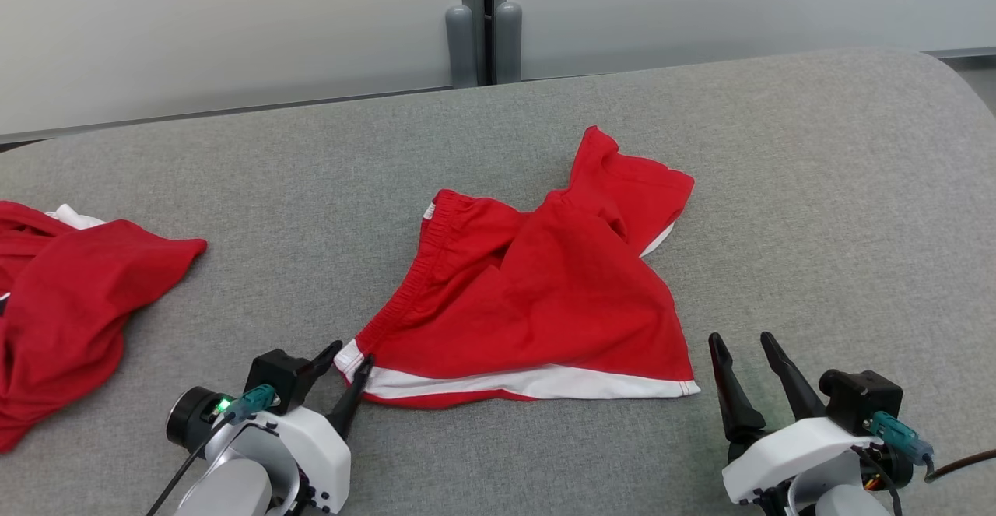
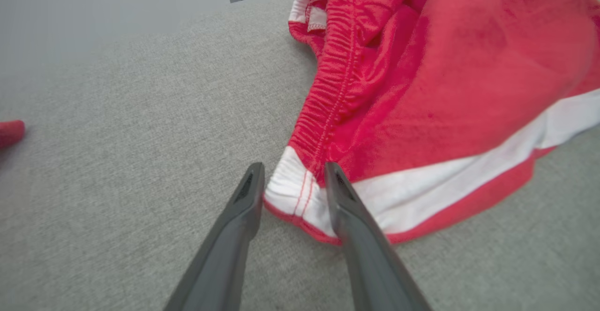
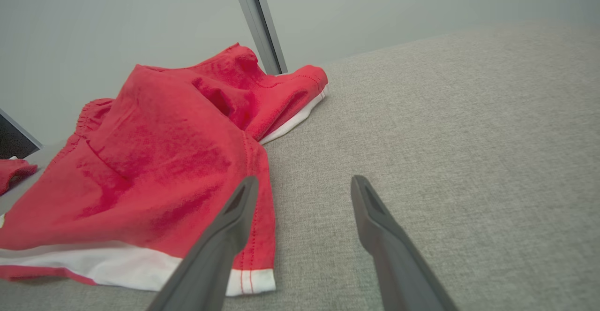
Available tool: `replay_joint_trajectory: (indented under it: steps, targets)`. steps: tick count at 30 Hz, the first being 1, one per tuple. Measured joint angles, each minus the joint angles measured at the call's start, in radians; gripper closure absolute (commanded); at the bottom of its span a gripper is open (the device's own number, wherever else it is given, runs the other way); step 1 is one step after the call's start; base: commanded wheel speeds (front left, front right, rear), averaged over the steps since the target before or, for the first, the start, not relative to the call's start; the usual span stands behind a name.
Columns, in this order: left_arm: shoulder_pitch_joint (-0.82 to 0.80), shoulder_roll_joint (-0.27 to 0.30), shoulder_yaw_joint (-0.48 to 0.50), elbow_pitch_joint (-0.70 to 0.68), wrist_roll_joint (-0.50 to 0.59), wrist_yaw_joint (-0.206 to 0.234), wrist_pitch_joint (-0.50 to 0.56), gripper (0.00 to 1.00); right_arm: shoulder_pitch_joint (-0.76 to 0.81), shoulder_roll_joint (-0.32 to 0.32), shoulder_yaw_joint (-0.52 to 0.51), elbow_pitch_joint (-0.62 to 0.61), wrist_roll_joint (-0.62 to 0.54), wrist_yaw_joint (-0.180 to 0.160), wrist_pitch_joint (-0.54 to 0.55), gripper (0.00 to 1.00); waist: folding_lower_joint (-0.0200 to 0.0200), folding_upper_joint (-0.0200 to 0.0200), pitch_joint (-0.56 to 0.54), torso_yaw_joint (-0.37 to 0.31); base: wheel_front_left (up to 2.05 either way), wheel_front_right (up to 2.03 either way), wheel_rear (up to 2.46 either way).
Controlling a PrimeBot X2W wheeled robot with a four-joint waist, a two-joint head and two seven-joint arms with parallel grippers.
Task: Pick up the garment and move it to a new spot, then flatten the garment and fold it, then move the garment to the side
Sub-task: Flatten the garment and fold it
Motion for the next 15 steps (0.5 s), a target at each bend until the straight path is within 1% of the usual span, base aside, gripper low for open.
replay_joint_trajectory:
  steps: [1, 4, 9, 12, 15]
  targets:
    - [0.000, 0.002, -0.011, -0.003, -0.010, 0.000, 0.000, 1.00, 0.000, 0.000, -0.001, 0.001, 0.000, 0.000, 0.001, 0.00, 0.0000, 0.0000, 0.000, 0.000, 0.00, 0.00, 0.00]
    - [-0.001, 0.013, -0.016, -0.018, -0.039, 0.000, 0.000, 1.00, 0.000, 0.001, -0.003, 0.004, -0.001, 0.000, 0.006, 0.00, 0.0000, 0.0000, 0.000, 0.002, 0.00, 0.00, 0.00]
    - [-0.001, 0.023, -0.011, -0.072, -0.055, 0.000, 0.000, 1.00, 0.001, 0.001, 0.010, 0.013, -0.001, 0.000, 0.029, 0.00, 0.0000, 0.0000, -0.003, 0.011, 0.00, 0.00, 0.00]
    - [0.005, 0.029, -0.007, -0.104, -0.063, 0.000, 0.000, 1.00, 0.014, 0.003, 0.046, 0.027, 0.020, 0.000, 0.079, 0.00, 0.0000, 0.0000, -0.009, 0.019, 0.00, 0.00, 0.00]
    - [0.017, 0.033, 0.002, -0.123, -0.064, 0.000, 0.000, 1.00, 0.022, 0.005, 0.077, 0.030, 0.032, 0.000, 0.104, 0.00, 0.0000, 0.0000, -0.013, 0.024, 0.00, 0.00, 0.00]
